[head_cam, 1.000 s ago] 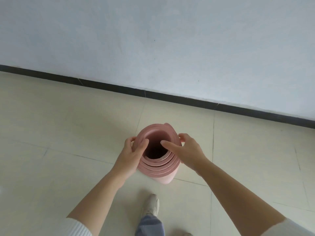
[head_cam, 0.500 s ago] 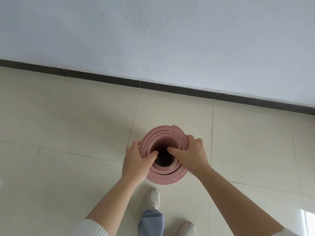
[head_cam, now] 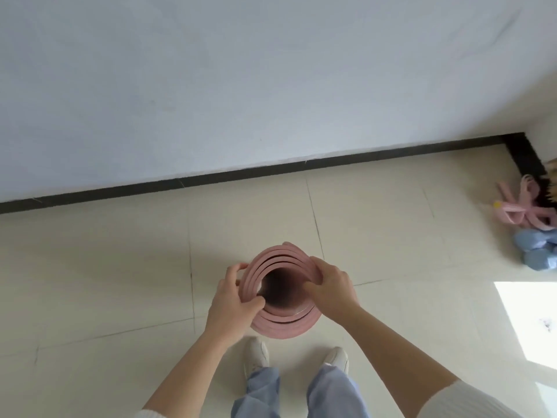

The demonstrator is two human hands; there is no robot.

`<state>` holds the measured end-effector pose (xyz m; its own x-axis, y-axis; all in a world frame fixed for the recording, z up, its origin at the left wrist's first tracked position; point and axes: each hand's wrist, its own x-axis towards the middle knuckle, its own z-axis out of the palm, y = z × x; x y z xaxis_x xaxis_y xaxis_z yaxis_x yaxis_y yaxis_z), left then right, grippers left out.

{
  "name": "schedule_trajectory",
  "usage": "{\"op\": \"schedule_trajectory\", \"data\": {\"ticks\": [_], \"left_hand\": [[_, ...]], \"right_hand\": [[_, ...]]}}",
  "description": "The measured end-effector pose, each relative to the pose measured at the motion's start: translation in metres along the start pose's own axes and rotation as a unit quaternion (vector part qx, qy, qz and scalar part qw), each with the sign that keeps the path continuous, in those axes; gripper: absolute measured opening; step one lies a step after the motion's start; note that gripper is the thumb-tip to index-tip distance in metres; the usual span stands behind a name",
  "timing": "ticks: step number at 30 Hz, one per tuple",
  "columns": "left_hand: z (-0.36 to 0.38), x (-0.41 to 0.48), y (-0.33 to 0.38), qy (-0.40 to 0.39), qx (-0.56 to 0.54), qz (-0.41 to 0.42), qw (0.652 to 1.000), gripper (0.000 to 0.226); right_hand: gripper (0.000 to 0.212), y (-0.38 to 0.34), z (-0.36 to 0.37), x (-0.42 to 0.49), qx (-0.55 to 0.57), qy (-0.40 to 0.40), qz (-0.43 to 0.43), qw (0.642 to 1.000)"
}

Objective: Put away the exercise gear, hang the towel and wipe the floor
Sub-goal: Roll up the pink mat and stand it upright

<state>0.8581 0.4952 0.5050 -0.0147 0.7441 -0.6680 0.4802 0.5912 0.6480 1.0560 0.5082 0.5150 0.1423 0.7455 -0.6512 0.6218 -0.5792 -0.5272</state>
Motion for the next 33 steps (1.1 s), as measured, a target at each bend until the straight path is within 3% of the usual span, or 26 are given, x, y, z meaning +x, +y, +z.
{"op": "schedule_trajectory", "data": {"ticks": [7, 10, 19, 26, 33], "left_hand": [[0.095, 0.009, 0.138, -0.077, 0.043, 0.092, 0.992, 0.06], [0.158, 0.017, 0.207, -0.115, 0.063, 0.119, 0.984, 0.055], [0.374, 0.026, 0.405, -0.182, 0.085, 0.181, 0.963, 0.05], [0.507, 0.056, 0.541, -0.22, 0.104, 0.229, 0.943, 0.05], [0.629, 0.133, 0.653, -0.191, 0.138, 0.286, 0.929, 0.055]], "right_hand": [[0.037, 0.062, -0.154, -0.012, 0.142, 0.095, 0.025, 0.985], [0.046, 0.1, -0.228, -0.009, 0.181, 0.147, 0.039, 0.972], [0.041, 0.231, -0.465, 0.008, 0.254, 0.241, 0.074, 0.934], [0.063, 0.306, -0.613, 0.044, 0.244, 0.327, 0.094, 0.908], [0.042, 0.366, -0.747, 0.136, 0.226, 0.365, 0.097, 0.898]]}}
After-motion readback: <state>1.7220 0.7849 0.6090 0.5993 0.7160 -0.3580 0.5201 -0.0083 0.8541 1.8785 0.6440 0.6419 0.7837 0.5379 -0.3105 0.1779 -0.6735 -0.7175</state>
